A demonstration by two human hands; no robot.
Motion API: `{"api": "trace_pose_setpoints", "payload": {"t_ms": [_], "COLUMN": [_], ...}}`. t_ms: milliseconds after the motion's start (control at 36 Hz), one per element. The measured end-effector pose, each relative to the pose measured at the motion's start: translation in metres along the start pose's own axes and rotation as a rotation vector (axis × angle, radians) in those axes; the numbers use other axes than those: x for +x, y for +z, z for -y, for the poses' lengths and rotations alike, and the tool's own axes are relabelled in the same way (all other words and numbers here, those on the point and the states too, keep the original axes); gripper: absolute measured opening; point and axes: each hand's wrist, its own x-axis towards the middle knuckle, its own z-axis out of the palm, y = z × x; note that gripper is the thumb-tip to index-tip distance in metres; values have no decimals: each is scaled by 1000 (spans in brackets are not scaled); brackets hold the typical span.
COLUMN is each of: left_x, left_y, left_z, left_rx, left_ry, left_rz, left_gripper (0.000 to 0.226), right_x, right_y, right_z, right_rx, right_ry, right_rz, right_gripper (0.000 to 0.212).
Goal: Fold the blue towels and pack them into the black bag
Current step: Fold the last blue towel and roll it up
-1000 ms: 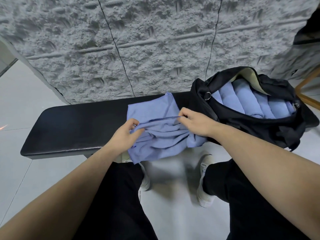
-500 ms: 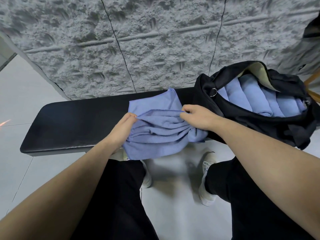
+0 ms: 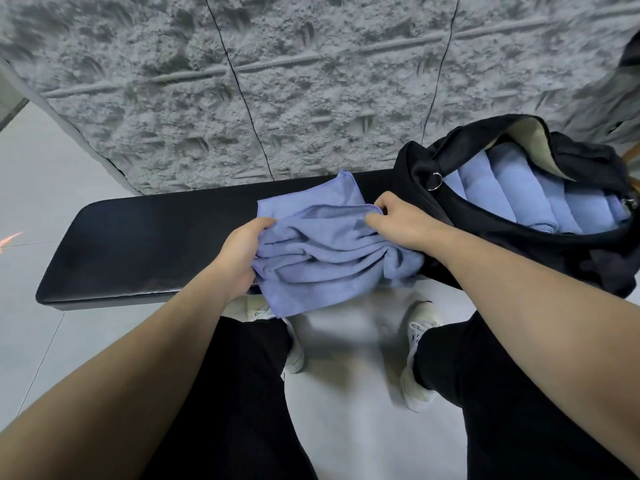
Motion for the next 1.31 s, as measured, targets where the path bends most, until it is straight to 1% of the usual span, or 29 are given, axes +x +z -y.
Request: {"api": "trace_pose_setpoints", "payload": {"t_ms": [28,56,139,194,306,389,472,528,583,639,667,694,722,778,833,917,972,1028,1056,1139,1222,1306], "left_x": [3,6,17,19,26,32,34,41,58,76,81,81,76,75,80,92,98,104,108,116,120,124], "left_y": [0,0,-5,-6,-6,-5,1,1,-6,-13,-13,-11,-5,-1,-1,-3,-6,-8,-10,-10,-6,-7], "left_z": [1,3,8,8,5,5,-1,-7,-7,-2,0,-1,-5,-6,-4,-3,-3,-4,-3,-1,-3,-1], "left_rx": [5,31,144,197,178,135,48,22,75,138,159,178,192,219,299,448,494,567,621,722,746,719], "left_ry": [14,36,119,145,139,168,145,112,115,147,167,177,191,204,236,277,279,301,319,322,271,284], "left_rz": [-22,-59,-176,-222,-247,-274,-263,-232,-229,-266,-298,-322,-340,-353,-368,-421,-480,-527,-537,-578,-599,-556], "left_gripper": [19,19,33,35,28,24,19,19,32,41,37,26,21,21,16,18,17,23,26,30,20,11], "right_x": [1,3,7,7,12,18,25,31,37,44,47,51,54,62,70,82,90,100,105,117,127,133], "right_y": [0,1,2,2,1,4,9,11,11,10,9,9,8,7,6,6,7,9,10,15,17,18], "right_z": [0,0,2,4,0,-3,-4,-4,-4,-4,-4,-4,-3,-1,1,2,1,1,1,2,0,0], "right_rx": [-4,-3,26,30,0,48,100,134,155,178,187,193,193,183,206,344,412,448,454,433,387,360], "right_ry": [0,-3,-30,-41,-34,-14,13,23,37,69,84,91,93,87,80,108,121,129,128,129,142,145], "right_rz": [-10,-24,-73,-76,-72,-100,-130,-156,-184,-212,-223,-235,-243,-249,-249,-265,-290,-324,-342,-394,-422,-416], "right_gripper": [18,16,16,17,20,25,30,27,21,21,22,22,22,19,16,13,21,30,30,22,18,14]}}
